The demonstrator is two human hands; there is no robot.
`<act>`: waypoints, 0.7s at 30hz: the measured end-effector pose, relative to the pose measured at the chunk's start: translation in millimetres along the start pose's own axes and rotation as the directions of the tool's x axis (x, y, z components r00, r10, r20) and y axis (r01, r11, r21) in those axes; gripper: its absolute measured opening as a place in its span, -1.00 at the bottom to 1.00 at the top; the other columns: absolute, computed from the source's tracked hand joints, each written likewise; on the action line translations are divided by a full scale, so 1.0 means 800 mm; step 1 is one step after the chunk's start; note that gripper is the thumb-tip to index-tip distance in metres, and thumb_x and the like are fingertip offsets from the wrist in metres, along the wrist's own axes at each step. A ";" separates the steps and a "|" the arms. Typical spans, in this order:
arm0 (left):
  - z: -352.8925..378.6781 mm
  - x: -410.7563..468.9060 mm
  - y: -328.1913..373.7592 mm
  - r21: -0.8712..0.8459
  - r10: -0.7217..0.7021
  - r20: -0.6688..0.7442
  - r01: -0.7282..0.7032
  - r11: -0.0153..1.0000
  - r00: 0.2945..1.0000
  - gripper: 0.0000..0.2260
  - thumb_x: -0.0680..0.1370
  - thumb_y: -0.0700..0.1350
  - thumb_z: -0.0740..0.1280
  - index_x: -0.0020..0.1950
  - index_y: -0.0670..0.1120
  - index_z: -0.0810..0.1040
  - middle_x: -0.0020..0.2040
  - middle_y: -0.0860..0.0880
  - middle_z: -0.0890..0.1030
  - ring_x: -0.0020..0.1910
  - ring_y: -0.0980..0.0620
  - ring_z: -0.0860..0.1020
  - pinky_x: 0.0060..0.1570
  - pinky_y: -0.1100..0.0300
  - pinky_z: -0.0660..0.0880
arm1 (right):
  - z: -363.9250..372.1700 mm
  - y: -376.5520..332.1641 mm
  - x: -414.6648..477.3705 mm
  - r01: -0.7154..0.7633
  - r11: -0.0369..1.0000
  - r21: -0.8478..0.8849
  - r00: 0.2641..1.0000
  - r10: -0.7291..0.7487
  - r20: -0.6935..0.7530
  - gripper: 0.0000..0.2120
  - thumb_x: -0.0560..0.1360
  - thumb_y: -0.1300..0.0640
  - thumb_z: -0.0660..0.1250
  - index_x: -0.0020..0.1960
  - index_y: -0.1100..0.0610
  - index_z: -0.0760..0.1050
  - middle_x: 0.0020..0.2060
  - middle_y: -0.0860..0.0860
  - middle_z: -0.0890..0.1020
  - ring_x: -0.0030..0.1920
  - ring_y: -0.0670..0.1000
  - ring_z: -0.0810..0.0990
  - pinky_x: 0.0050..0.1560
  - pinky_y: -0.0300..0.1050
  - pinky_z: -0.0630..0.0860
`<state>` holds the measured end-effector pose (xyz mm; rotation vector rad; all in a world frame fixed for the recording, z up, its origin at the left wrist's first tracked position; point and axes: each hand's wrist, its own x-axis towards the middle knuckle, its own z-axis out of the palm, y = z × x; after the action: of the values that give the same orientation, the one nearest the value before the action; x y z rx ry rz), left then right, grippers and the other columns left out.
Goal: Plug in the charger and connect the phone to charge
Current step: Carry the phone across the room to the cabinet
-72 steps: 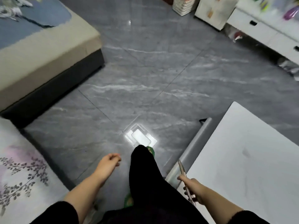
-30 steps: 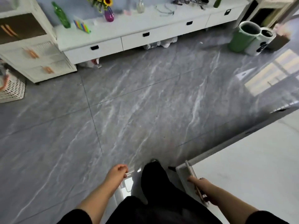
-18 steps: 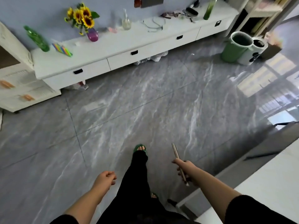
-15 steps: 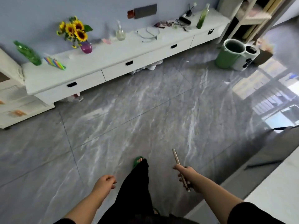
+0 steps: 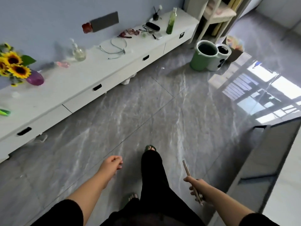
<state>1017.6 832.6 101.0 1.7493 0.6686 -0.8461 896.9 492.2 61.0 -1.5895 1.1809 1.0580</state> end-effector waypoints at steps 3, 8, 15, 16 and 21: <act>0.007 0.046 0.056 -0.007 -0.003 -0.010 0.003 1.000 1.000 -0.85 0.60 -0.12 0.20 0.08 -0.13 0.50 -0.06 -0.07 0.58 -0.24 0.09 0.53 -0.29 0.23 0.32 | -0.026 -0.063 0.020 -0.008 1.000 -0.007 1.000 0.008 0.001 -0.54 0.30 -0.17 0.44 -0.11 0.21 0.46 -0.32 0.11 0.51 -0.33 0.09 0.48 -0.38 -0.14 0.36; 0.006 0.106 0.135 0.018 -0.071 -0.023 0.071 0.997 0.997 -0.81 0.59 -0.12 0.22 0.15 -0.14 0.52 0.05 -0.11 0.62 -0.10 -0.01 0.55 -0.21 0.19 0.39 | -0.063 -0.209 0.043 0.058 0.998 -0.033 0.997 -0.056 0.050 -0.49 0.33 -0.18 0.40 0.00 0.24 0.46 -0.32 0.09 0.47 -0.33 0.06 0.43 -0.40 -0.15 0.31; -0.034 0.189 0.225 -0.047 -0.144 -0.110 0.140 0.989 0.983 -0.78 0.60 -0.13 0.21 0.17 -0.20 0.49 0.12 -0.17 0.60 -0.02 -0.07 0.56 0.11 0.05 0.41 | -0.065 -0.454 0.073 0.192 0.979 -0.068 0.977 -0.184 0.110 -0.59 0.40 -0.13 0.38 -0.02 0.20 0.45 -0.27 0.09 0.48 -0.30 0.06 0.45 -0.36 -0.15 0.33; -0.042 0.203 0.238 -0.065 -0.161 -0.116 0.154 0.986 0.980 -0.77 0.60 -0.12 0.21 0.20 -0.20 0.48 0.13 -0.18 0.59 -0.01 -0.07 0.55 0.11 0.05 0.40 | -0.062 -0.489 0.077 0.197 0.978 -0.068 0.976 -0.188 0.111 -0.59 0.39 -0.15 0.38 -0.04 0.20 0.45 -0.24 0.09 0.51 -0.26 0.08 0.48 -0.31 -0.11 0.37; -0.086 0.284 0.315 -0.117 -0.249 -0.118 0.235 0.965 0.961 -0.72 0.61 -0.13 0.19 0.25 -0.24 0.46 0.17 -0.21 0.58 -0.03 -0.08 0.53 -0.26 0.21 0.36 | -0.059 -0.638 0.098 0.224 0.970 -0.097 0.967 -0.209 0.146 -0.60 0.37 -0.20 0.38 -0.04 0.13 0.47 -0.11 0.10 0.56 -0.15 0.07 0.55 -0.15 -0.01 0.47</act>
<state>1362.7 828.9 73.9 1.6626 1.0128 -0.8507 1415.0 517.7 75.4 -1.6641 0.8486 1.0848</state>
